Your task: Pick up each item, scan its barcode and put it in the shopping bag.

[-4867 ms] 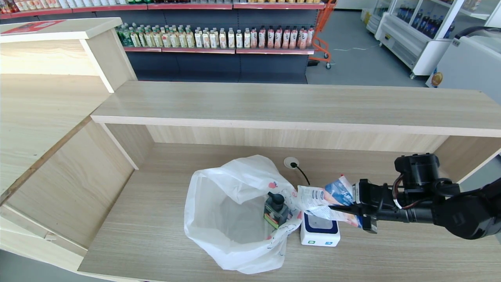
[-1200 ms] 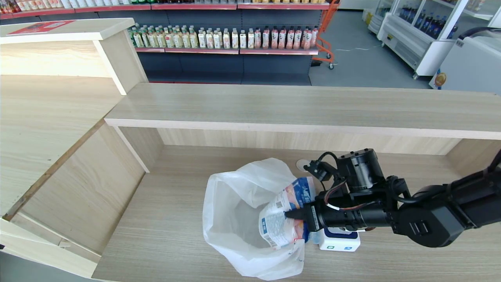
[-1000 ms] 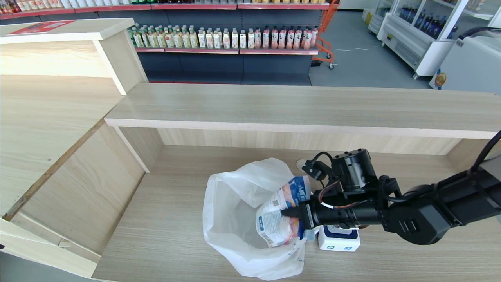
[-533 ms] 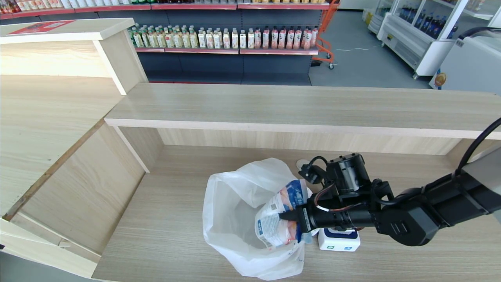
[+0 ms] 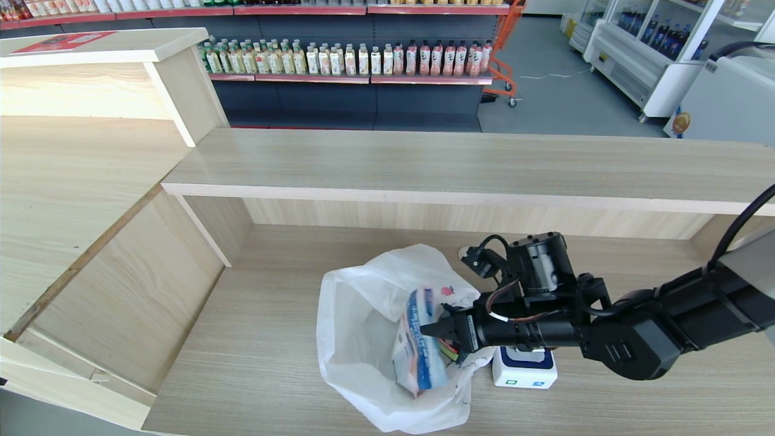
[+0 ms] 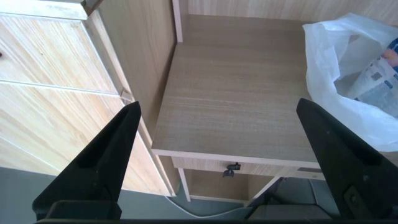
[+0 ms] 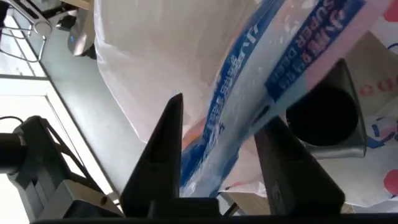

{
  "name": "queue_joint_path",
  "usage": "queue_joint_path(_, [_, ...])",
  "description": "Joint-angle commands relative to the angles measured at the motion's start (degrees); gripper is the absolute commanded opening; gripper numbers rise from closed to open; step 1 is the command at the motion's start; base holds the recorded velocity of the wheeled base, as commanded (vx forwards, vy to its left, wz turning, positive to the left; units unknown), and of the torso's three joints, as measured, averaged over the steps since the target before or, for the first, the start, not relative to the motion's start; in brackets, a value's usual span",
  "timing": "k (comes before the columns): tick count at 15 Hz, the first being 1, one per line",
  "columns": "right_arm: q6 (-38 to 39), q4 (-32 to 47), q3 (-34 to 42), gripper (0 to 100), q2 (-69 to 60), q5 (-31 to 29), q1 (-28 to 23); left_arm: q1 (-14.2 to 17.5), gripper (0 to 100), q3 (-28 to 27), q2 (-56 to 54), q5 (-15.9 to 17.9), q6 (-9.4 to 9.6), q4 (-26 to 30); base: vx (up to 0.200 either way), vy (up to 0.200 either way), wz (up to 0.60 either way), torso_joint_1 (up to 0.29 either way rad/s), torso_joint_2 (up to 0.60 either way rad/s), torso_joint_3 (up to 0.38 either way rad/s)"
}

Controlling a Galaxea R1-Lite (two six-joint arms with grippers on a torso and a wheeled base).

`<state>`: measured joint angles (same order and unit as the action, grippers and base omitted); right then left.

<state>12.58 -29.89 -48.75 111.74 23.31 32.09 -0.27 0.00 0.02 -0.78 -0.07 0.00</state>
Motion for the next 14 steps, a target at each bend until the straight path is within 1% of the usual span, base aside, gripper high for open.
queue_joint_path(1, [1.6, -0.5, -0.1, 100, -1.5, 0.3, 0.3, 0.0, 100, 0.0, 0.0, -0.1, -0.01, 0.0, 0.0, 0.0, 0.0, 0.0, 0.0, 0.0])
queue_joint_path(2, [2.4, -0.6, -0.6, 100, -2.4, 1.7, 0.1, 0.0, 100, 0.0, 0.0, 0.0, -0.01, 0.0, 0.0, 0.0, 0.0, 0.0, 0.0, 0.0])
queue_joint_path(6, [7.1, -0.2, -0.9, 100, -7.8, 2.0, -1.5, 0.0, 100, 0.0, 0.0, -0.1, -0.01, 0.0, 0.0, 0.0, 0.0, 0.0, 0.0, 0.0])
queue_joint_path(7, [9.0, 0.4, 0.8, 100, -12.3, 2.1, -3.1, 0.0, 100, 0.0, 0.0, 0.0, -0.01, 0.0, 0.0, 0.0, 0.0, 0.0, 0.0, 0.0])
queue_joint_path(8, [9.2, 0.7, 1.6, 100, -14.6, 2.1, -4.4, 0.0, 100, 0.0, 0.0, 0.0, -0.01, 0.0, 0.0, 0.0, 0.0, 0.0, 0.0, 0.0])
queue_joint_path(10, [7.9, 0.7, 8.5, 100, -27.3, 1.2, -9.8, 0.0, 100, 0.0, 0.0, 0.0, -0.01, 0.0, 0.0, 0.0, 0.0, 0.0, 0.0, 0.0])
queue_joint_path(11, [5.3, 0.4, 11.0, 100, -32.1, -0.5, -13.5, 0.0, 100, 0.0, 0.0, 0.0, -0.01, 0.0, 0.0, 0.0, 0.0, 0.0, 0.0, 0.0])
queue_joint_path(12, [2.0, 0.8, 15.7, 100, -38.4, -3.2, -17.8, 0.0, 100, 0.0, 0.0, 0.0, -0.01, 0.0, 0.0, 0.0, 0.0, 0.0, 0.0, 0.0])
queue_joint_path(13, [-2.2, 1.2, 22.6, 100, -45.4, -4.1, -22.5, 0.0, 100, 0.0, 0.0, 0.0, -0.01, 0.0, 0.0, 0.0, 0.0, 0.0, 0.0, 0.0])
queue_joint_path(14, [-4.8, 2.0, 29.6, 100, -53.4, -4.4, -25.9, 0.0, 100, 0.0, 0.0, 0.0, -0.01, 0.0, 0.0, 0.0, 0.0, 0.0, 0.0, 0.0])
